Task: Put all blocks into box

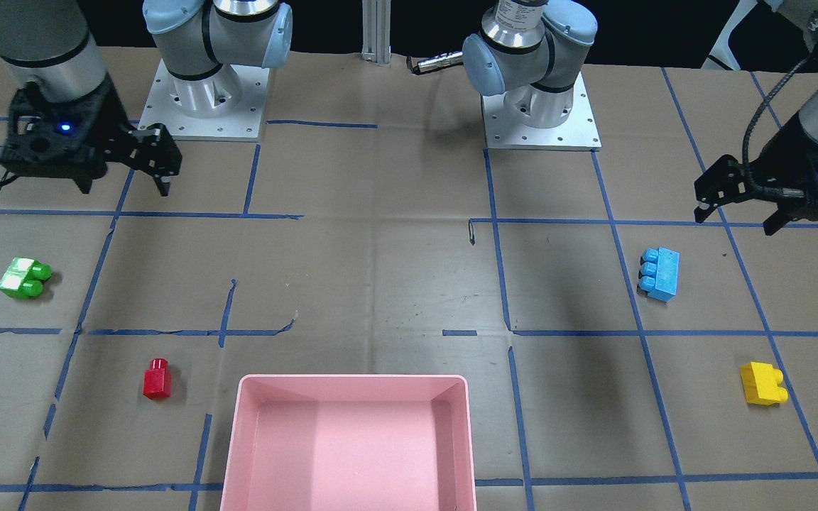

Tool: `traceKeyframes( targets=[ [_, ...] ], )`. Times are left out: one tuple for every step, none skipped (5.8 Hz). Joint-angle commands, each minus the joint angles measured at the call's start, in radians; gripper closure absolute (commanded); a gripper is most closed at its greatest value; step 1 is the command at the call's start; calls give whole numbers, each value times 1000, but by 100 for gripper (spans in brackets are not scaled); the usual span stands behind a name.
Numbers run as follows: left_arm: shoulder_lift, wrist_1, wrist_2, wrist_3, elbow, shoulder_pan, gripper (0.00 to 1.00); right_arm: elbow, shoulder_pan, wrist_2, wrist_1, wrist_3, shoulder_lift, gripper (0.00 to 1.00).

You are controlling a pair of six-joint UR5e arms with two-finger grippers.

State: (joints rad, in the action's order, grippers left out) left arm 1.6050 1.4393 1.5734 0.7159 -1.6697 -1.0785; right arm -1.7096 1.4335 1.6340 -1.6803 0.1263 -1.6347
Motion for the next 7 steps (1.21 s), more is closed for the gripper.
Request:
traceKeyframes(
  targets=[
    [7,-80,-3,184,-95,91,1,81,-224,-11,13,9,-26,0],
    [27,-114,-4,183,-148,91,1,82,-317,-79,19,12,-16,0],
    [64,-238,-4,171,-210,89,0,64,-378,-107,5,12,7,0],
    [108,-337,-4,166,-269,86,1,18,-424,-105,-10,13,63,0],
    [154,-420,-6,166,-310,86,0,-14,-430,-50,-89,79,125,0],
    [185,-492,-6,166,-358,86,1,-24,-430,19,-173,351,195,0],
    [206,-569,-6,166,-407,86,1,-56,-435,53,-246,446,258,0]
  ],
)
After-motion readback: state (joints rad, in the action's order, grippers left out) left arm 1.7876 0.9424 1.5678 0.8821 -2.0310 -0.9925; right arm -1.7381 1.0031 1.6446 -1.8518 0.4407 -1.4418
